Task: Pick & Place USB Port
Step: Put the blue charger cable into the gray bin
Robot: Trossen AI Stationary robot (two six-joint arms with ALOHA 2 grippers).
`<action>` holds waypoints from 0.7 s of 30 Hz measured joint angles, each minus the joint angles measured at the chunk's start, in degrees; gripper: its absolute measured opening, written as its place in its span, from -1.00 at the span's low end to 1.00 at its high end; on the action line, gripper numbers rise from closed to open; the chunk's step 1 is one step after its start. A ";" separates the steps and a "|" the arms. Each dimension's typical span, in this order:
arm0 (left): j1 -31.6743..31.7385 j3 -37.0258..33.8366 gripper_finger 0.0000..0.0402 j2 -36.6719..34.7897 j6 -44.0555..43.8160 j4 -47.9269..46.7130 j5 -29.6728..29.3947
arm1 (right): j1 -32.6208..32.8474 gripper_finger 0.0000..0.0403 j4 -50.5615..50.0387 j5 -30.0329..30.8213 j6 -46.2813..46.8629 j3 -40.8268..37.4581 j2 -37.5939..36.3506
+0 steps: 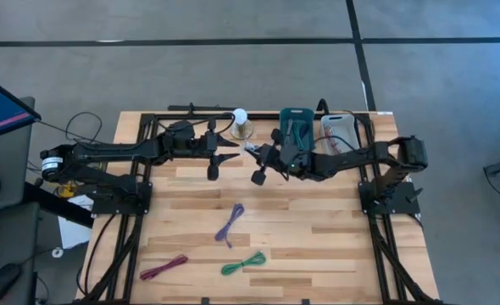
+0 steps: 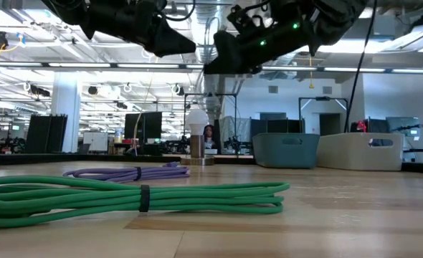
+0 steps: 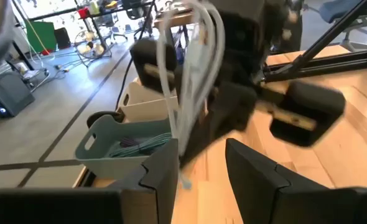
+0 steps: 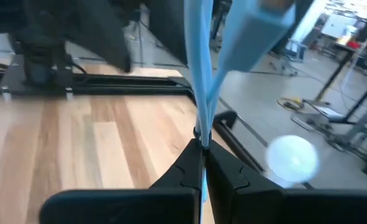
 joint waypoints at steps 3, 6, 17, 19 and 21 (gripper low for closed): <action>0.18 -0.06 -0.33 -0.24 0.04 -0.04 0.01 | 0.00 -1.00 -5.67 2.05 0.01 0.00 -3.29; 0.22 -0.10 -0.33 -1.10 0.14 -0.43 -0.01 | 0.00 -1.00 -11.61 5.04 0.03 0.00 -6.39; 0.22 -0.12 -0.34 -9.05 0.02 -8.66 0.01 | -0.38 -1.00 -22.32 13.88 4.99 -8.36 -18.39; 0.22 -0.12 -0.34 -10.46 -0.03 -9.80 -0.02 | -0.89 -1.00 -22.37 14.69 7.12 -12.26 -21.89; 0.22 -0.12 -0.34 -11.42 -0.20 -10.09 -0.14 | -1.49 -1.00 -22.94 15.71 9.25 -15.95 -25.96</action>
